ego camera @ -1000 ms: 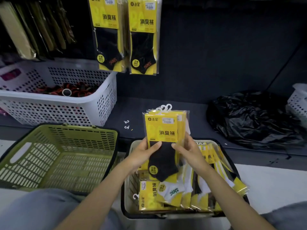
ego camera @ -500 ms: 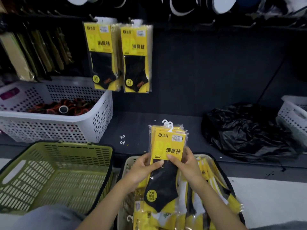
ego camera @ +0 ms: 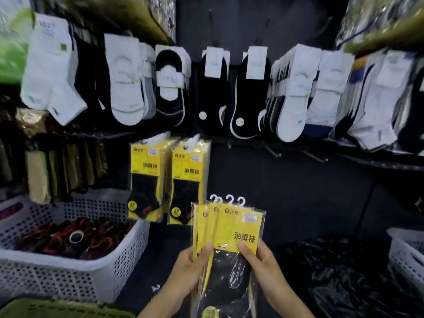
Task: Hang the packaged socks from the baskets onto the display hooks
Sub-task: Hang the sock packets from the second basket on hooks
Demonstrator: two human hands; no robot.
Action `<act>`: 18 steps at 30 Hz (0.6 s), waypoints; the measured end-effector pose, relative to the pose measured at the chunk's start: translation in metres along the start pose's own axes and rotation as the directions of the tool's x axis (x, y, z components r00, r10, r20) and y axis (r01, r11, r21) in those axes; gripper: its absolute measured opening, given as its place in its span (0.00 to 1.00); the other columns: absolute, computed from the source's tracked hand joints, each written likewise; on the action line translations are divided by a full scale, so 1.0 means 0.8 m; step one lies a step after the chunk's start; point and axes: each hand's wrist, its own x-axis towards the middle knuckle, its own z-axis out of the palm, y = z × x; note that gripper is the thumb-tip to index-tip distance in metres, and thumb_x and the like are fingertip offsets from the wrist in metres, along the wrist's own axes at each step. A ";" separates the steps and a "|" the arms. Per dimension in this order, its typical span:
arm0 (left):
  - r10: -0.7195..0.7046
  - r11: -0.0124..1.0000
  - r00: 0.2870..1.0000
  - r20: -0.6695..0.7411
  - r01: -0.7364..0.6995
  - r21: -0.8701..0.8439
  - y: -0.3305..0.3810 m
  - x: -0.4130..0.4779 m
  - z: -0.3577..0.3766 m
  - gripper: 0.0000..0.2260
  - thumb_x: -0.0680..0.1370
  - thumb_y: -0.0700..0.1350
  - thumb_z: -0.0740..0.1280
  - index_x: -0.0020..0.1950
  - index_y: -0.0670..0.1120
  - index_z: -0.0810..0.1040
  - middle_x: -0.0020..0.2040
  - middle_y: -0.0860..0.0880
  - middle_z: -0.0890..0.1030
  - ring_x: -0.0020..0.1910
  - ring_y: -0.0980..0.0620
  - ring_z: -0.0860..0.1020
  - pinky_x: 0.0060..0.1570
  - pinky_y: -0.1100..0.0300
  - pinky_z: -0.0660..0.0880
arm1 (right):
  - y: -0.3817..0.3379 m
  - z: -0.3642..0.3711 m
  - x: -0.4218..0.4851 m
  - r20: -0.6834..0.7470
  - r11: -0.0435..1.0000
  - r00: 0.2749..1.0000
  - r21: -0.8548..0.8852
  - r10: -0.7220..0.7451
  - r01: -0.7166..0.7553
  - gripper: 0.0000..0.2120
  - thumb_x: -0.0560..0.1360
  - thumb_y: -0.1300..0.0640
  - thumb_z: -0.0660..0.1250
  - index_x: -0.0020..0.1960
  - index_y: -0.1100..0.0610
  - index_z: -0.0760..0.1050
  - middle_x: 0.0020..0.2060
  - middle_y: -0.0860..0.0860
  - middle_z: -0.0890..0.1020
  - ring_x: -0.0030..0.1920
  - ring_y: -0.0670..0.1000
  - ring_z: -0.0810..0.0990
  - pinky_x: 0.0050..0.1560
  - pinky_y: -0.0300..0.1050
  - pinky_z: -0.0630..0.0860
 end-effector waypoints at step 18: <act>0.263 0.961 0.861 -0.435 -0.273 0.041 0.100 0.089 -0.122 0.20 0.72 0.60 0.65 0.30 0.45 0.75 0.25 0.51 0.76 0.26 0.56 0.76 0.29 0.64 0.72 | -0.101 0.003 0.176 -0.115 0.997 0.991 -0.029 -0.070 0.067 0.10 0.78 0.55 0.64 0.57 0.54 0.78 0.50 0.50 0.85 0.53 0.51 0.83 0.59 0.50 0.77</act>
